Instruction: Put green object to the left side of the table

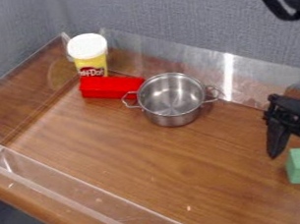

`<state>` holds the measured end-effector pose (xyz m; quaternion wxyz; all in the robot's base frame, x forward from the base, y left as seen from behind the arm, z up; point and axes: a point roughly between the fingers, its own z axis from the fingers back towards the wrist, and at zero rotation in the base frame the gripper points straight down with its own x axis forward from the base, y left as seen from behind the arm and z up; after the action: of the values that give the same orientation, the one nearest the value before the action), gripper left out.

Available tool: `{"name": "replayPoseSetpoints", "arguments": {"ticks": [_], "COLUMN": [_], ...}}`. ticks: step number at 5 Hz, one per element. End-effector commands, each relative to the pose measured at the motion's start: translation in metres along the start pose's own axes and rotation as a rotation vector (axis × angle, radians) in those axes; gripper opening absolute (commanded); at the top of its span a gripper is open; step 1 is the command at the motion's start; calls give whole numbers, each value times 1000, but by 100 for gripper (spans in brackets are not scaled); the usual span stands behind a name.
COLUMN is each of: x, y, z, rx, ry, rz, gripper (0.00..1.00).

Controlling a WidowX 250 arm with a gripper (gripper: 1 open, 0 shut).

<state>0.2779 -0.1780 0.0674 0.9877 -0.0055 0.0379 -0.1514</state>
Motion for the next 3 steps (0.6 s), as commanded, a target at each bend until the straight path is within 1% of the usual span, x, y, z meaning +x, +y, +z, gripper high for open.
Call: {"name": "replayPoseSetpoints", "arguments": {"ticks": [1,2,3], "x": [12,3,-7], "y": [2,13,28], "z": [9,26,53], "rx": [-23,-8,17], "ry": [-52,-71,-109], "rz": [12,39,74], "gripper": [0,0,0]}}
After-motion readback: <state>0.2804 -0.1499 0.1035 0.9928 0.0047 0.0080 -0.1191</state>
